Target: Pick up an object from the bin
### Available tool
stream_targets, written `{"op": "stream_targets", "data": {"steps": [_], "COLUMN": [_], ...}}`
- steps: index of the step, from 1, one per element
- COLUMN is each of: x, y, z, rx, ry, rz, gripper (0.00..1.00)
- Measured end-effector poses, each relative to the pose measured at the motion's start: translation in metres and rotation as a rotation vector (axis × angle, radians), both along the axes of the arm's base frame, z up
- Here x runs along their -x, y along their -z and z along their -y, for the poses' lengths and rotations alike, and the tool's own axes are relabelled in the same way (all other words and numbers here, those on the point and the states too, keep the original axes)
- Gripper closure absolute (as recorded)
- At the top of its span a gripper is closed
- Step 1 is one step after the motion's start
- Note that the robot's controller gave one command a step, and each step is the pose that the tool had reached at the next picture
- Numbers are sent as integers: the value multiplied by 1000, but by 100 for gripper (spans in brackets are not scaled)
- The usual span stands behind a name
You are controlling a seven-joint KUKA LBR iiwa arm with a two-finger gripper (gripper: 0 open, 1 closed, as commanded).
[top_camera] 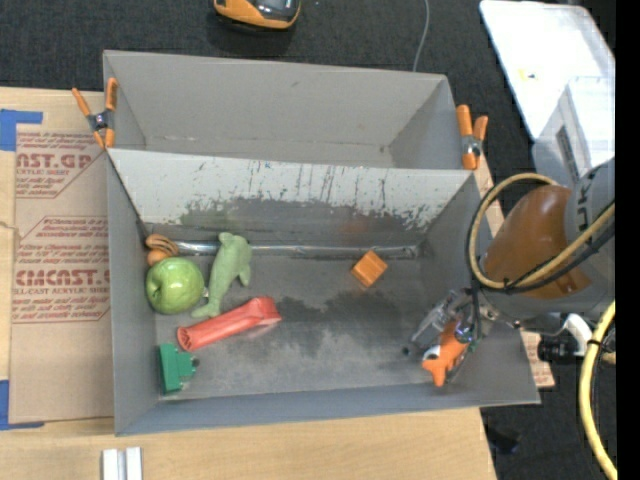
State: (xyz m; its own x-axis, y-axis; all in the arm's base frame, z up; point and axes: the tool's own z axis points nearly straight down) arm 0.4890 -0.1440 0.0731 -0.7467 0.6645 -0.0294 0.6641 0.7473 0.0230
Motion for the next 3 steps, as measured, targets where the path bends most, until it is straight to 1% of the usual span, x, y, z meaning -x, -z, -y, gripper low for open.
{"op": "stream_targets", "data": {"steps": [1, 2, 3], "x": [-3, 3, 3], "y": [0, 0, 0], "z": [4, 5, 5], "rx": [-2, -2, -2], "ry": [66, 52, 52], "rz": [5, 10, 10], "gripper": [100, 100, 100]}}
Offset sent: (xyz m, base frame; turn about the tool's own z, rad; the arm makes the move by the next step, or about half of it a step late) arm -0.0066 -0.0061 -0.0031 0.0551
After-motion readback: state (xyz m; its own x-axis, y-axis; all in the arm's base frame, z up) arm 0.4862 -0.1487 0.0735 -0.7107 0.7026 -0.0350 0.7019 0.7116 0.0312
